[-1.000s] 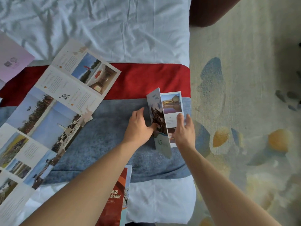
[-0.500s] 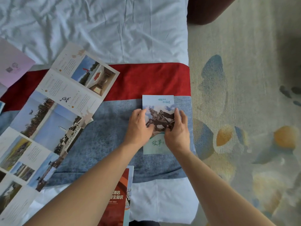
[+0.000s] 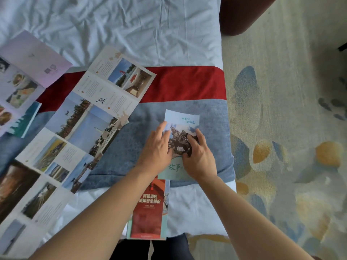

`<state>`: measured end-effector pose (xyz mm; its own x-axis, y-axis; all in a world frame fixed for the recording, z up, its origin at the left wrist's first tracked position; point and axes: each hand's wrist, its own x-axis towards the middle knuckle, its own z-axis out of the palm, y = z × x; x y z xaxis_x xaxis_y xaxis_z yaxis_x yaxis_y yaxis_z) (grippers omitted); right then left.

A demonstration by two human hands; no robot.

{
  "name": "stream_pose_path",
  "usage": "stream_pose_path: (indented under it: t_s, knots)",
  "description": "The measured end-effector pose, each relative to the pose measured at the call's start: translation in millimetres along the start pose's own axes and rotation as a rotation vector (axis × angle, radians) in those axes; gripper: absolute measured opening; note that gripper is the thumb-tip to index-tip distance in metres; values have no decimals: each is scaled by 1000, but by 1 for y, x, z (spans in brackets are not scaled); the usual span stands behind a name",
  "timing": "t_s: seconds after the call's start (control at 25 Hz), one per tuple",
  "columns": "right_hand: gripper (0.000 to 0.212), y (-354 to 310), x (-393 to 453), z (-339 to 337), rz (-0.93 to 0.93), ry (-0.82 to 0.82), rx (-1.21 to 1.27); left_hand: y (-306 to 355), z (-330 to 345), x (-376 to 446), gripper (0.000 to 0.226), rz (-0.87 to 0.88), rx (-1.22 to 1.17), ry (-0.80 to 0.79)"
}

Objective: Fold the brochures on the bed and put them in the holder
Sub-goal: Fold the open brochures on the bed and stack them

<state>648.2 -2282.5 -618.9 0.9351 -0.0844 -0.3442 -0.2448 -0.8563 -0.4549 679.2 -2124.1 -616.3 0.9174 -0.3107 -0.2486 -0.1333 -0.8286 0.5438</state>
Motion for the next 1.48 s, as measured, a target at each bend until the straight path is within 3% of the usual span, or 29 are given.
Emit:
stream_pose_path:
  t_s: [0.32,0.64,0.96,1.16,1.28,1.48]
  knots:
    - [56,-43,-110,64,-31,-85,-70,-52,1,-128,58,-13,66,-71]
    - [57,-39,-170,113,-27,-168,-193,-84,34,-190,53,33,176,-170]
    - [62,-25,-170,123,-54,-239,-345,-92,61,-198,59,10,98,-214]
    - [70,-25,-165,122,-31,-306,-370,-93,59,-194,60,37,241,-229]
    - [73,-24,-160,115,-2,-250,-397,-90,52,-187,68,150,330,-227]
    - [66,-22,-143,109,-159,-229,-436,-82,55,-174,77,203,460,-339]
